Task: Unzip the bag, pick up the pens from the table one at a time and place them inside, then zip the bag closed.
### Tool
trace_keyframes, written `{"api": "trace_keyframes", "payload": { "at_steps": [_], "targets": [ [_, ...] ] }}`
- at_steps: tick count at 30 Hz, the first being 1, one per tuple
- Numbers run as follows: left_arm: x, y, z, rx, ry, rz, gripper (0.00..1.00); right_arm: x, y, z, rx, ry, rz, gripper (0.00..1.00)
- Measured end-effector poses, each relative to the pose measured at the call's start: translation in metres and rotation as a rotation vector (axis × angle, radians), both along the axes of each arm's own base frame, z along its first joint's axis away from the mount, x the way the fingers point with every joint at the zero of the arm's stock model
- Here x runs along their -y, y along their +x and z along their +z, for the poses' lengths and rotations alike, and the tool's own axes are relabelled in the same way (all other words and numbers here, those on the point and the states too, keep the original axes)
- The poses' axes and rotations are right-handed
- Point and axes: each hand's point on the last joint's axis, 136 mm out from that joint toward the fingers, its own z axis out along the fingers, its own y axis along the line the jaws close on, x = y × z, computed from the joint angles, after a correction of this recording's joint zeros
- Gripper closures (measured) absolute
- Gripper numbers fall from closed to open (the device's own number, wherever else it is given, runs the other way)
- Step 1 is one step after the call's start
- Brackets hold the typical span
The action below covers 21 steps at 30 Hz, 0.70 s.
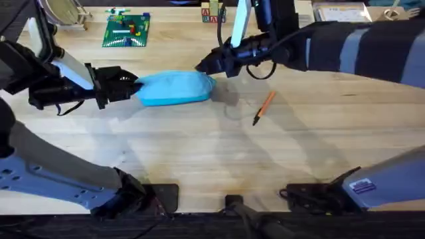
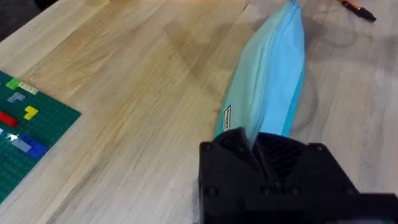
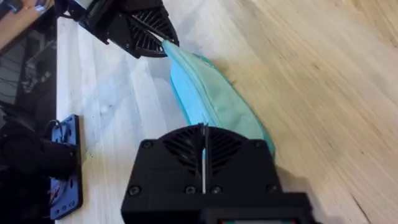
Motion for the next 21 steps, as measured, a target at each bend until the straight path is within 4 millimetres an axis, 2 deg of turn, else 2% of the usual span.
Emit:
{"api": "trace_keyframes", "payload": {
  "at_steps": [9, 21],
  "targets": [
    [0.0, 0.0, 0.0, 0.0, 0.0, 0.0, 0.959, -0.014, 0.0, 0.014, 0.063, 0.036, 0.026, 0.972],
    [0.0, 0.0, 0.0, 0.0, 0.0, 0.0, 0.959, -0.038, -0.018, 0.021, 0.101, 0.059, 0.091, 0.971]
  ]
}}
